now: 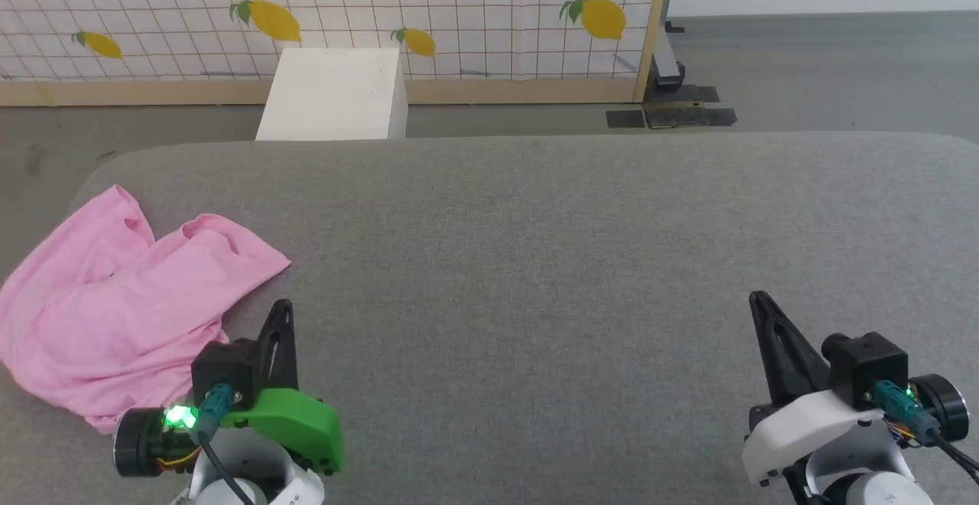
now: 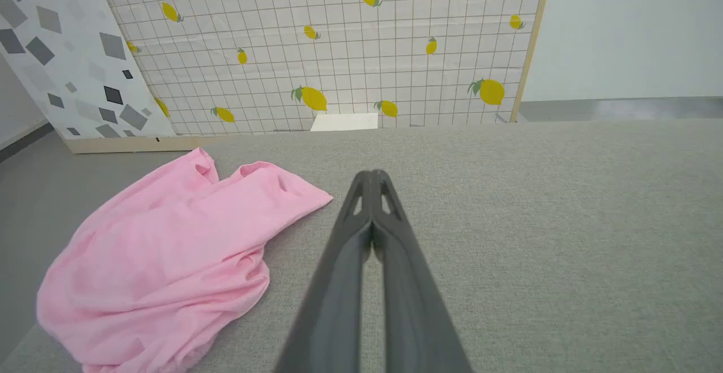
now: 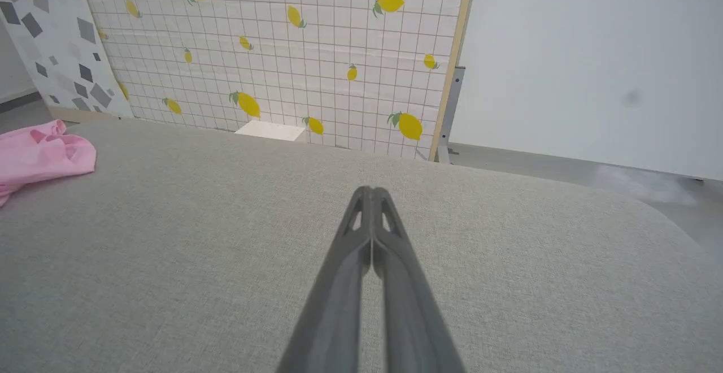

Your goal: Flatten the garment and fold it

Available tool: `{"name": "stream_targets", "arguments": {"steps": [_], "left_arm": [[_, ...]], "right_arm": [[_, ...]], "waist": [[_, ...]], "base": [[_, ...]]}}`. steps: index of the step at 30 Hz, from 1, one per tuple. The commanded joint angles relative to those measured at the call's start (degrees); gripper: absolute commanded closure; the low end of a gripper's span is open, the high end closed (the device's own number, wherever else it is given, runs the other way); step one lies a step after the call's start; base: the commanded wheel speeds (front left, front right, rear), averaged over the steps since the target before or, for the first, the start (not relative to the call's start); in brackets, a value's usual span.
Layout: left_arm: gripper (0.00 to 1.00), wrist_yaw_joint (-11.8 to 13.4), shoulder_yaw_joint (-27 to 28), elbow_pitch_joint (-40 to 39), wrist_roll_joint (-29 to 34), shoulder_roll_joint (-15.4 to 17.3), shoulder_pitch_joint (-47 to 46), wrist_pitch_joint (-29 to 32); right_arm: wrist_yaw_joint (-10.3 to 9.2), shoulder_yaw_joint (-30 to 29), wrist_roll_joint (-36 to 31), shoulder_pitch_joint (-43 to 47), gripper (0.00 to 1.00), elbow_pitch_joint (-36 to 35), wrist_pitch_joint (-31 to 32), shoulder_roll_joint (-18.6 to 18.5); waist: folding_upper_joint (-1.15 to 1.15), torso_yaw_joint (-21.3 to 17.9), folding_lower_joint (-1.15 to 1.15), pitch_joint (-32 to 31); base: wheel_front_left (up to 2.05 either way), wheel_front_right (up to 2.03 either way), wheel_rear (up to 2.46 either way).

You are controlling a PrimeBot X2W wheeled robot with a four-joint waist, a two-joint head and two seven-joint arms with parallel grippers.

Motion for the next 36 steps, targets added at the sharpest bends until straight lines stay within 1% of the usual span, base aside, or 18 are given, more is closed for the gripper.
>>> {"name": "stream_targets", "arguments": {"steps": [1,31,32,36], "left_arm": [[1.00,0.37,0.16,-0.16,0.73,-0.15,0.72,0.08],[1.00,0.37,0.16,-0.16,0.73,-0.15,0.72,0.08],[0.00,0.00,0.00,0.00,0.00,0.00,0.00,0.00],[0.00,-0.02,-0.12,0.02,-0.32,0.01,-0.02,-0.01]], "right_arm": [[-0.09,0.10,-0.30,-0.96,1.00,0.12,0.16,0.14],[-0.09,0.10,-0.30,-0.96,1.00,0.12,0.16,0.14],[0.00,0.00,0.00,0.00,0.00,0.00,0.00,0.00],[0.00,-0.02,0.01,0.01,0.00,0.00,-0.03,-0.03]], "waist": [[0.00,0.00,0.00,0.00],[0.00,0.00,0.00,0.00],[0.00,0.00,0.00,0.00],[0.00,0.00,0.00,0.00]], "base": [[0.00,0.00,0.00],[0.00,0.00,0.00],[0.00,0.00,0.00],[0.00,0.00,0.00]]}}
